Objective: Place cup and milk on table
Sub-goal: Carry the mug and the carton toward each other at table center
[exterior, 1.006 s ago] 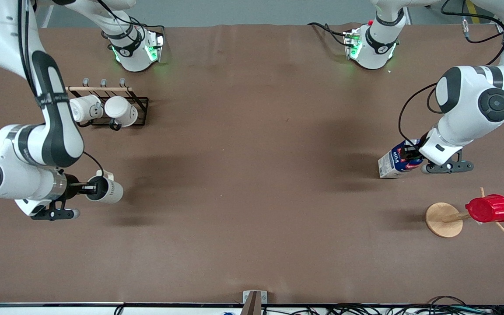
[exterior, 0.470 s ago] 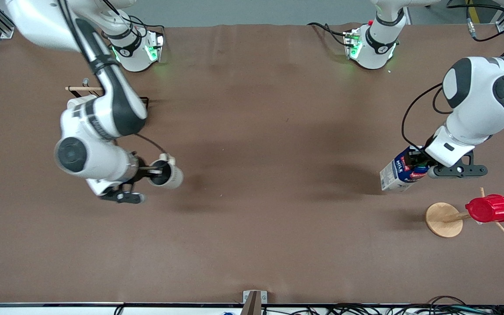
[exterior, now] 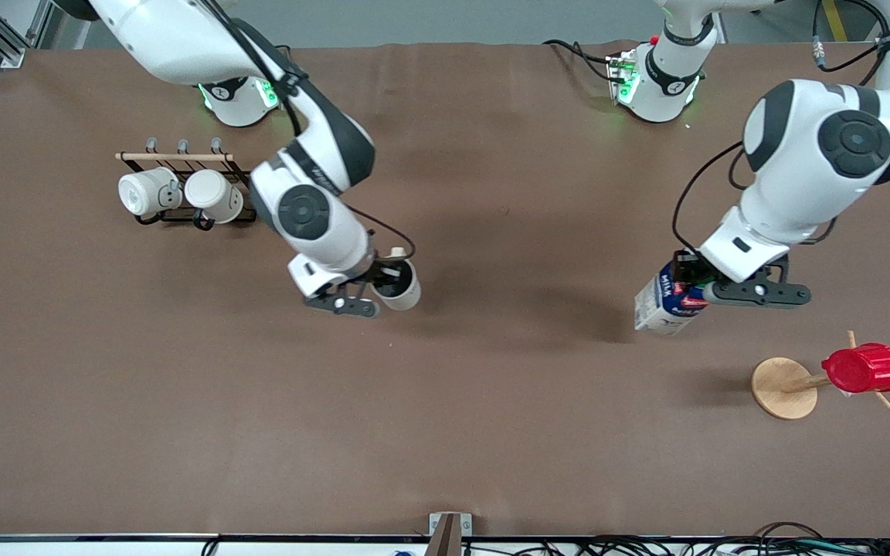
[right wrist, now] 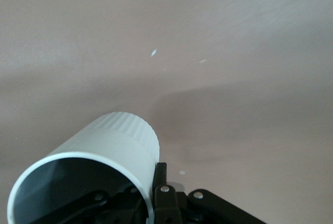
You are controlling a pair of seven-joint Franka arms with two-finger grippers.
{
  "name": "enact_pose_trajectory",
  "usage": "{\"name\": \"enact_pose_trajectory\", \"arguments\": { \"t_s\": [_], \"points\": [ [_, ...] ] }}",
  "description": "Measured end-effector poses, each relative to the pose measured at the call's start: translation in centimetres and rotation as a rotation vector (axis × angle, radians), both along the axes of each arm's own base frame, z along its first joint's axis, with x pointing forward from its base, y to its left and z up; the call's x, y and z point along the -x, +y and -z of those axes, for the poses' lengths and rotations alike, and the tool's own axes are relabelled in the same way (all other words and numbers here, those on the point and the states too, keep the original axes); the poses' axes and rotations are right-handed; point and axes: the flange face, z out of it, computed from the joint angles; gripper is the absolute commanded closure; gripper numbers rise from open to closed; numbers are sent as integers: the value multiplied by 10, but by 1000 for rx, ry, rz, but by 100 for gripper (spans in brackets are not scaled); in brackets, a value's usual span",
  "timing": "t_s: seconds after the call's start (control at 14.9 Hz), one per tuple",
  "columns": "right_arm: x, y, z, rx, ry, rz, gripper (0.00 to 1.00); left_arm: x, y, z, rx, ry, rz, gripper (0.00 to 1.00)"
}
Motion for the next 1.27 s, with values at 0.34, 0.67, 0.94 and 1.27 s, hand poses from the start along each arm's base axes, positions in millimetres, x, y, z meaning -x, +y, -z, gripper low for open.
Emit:
{"name": "enact_pose_trajectory", "arguments": {
  "t_s": [0.34,0.67,0.94,1.27],
  "points": [
    [30,48,47,-15,1,-1,98,16,-98,18,-6,45,37,99],
    [43,64,60,27,-34,33,92,21,-199,52,-41,67,-5,99],
    [45,67,67,23,-35,41,26,27,-233,68,-35,82,-15,99],
    [43,68,64,17,-42,45,0,43,-261,72,-32,87,-78,99]
  ]
}}
